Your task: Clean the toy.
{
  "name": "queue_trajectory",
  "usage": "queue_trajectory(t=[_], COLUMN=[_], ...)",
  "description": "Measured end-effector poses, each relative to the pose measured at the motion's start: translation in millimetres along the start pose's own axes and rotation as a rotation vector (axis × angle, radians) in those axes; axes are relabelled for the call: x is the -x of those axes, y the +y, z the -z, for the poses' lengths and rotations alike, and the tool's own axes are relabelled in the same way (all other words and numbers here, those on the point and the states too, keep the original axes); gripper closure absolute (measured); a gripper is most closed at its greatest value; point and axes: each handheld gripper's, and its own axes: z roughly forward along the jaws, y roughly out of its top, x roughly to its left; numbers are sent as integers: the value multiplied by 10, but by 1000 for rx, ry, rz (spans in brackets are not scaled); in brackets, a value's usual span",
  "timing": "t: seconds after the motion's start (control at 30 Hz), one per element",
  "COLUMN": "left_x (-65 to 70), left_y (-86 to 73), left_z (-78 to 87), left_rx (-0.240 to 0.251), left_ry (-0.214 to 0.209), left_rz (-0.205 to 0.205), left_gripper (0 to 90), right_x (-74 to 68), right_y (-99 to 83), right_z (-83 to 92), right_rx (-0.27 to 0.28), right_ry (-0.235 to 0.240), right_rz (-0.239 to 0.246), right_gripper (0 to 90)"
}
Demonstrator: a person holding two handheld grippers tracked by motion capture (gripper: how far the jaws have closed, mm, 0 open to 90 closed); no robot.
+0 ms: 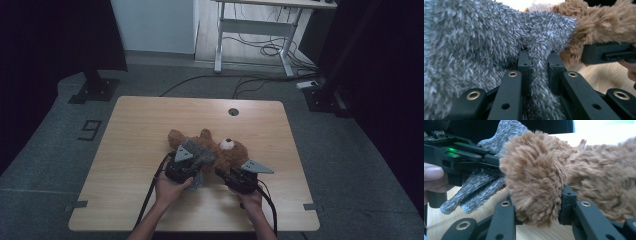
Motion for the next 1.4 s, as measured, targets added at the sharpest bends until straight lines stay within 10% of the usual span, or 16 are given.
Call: queue_trajectory(t=[0.93,1.17,1.4], left_x=[-535,-250,115], left_y=[-542,-214,111], left_z=[548,596,304], left_rx=[-4,67,76], left_ry=[117,77,15], left_rz=[109,40,-31], left_gripper=[764,764,763], right_x=[18,29,27], right_y=[-3,0,0], right_z=[11,11,7], right_rx=[5,10,12], right_ry=[3,0,4], right_rz=[-1,-5,-6], right_gripper=[660,661,662])
